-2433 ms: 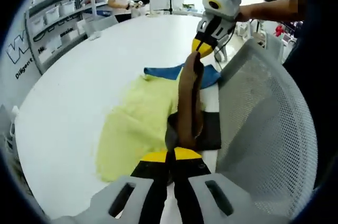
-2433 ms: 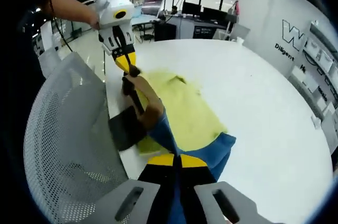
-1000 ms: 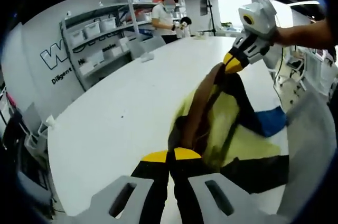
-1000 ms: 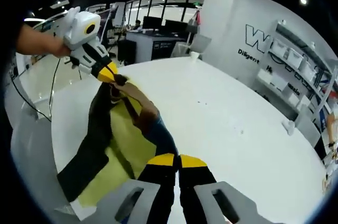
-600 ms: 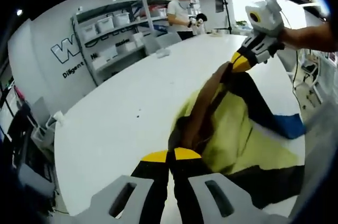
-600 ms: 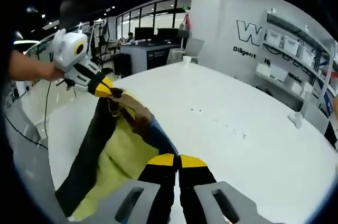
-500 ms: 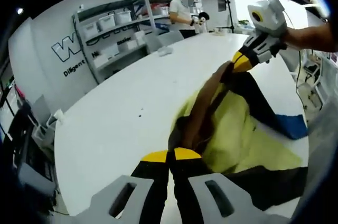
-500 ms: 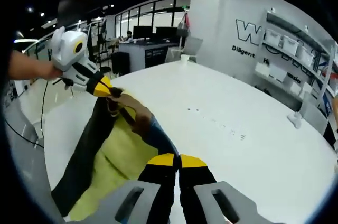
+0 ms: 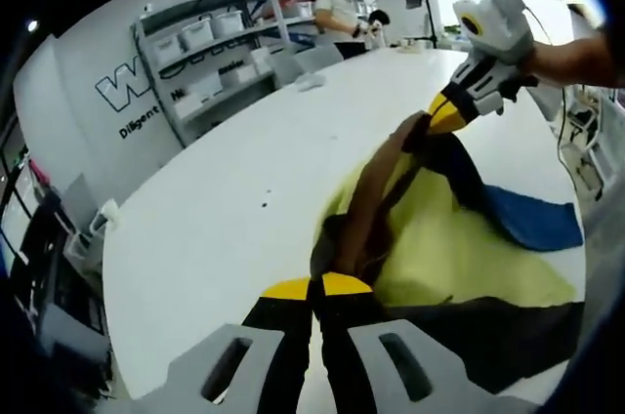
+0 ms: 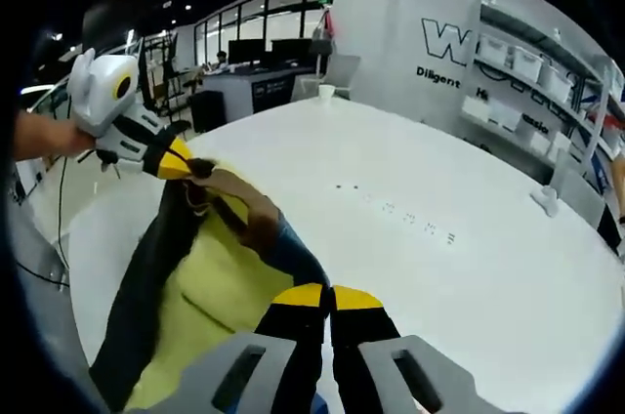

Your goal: Fold the garment on the visible template until the final outline fits inside the template.

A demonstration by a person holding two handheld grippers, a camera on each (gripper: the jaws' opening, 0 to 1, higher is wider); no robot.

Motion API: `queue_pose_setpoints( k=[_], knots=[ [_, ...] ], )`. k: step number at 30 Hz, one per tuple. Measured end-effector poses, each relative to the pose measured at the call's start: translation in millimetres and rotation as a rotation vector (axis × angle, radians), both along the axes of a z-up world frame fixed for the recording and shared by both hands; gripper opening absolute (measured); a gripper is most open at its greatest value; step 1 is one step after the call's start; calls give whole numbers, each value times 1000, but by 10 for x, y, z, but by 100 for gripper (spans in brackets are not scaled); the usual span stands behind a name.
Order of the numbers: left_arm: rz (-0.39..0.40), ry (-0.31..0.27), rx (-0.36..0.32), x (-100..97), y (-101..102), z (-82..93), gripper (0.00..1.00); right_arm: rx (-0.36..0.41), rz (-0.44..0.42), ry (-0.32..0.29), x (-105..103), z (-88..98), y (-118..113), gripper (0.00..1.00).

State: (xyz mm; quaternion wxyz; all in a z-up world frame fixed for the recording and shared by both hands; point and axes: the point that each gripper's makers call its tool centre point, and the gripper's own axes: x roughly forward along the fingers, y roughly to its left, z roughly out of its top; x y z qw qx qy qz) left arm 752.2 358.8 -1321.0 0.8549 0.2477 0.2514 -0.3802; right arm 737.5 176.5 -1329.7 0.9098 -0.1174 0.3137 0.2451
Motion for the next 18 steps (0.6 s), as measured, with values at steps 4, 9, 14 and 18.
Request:
queue_pose_setpoints(
  k=[4,9,14,18],
  knots=[
    [-5,-17,17,32,-14,-22,3,10,-17,2,-20,-1,-4,0],
    [-21,-20,42,104,-15,-115,3,-9,-27,10,41,-56,16,0],
    [-9,-15,38,198,15,-172,3,-25,-32,24,110,-145,25,0],
    [10,-36,17,311,4,-153,3,-54,-43,-15,228,-111,7,0]
  ],
)
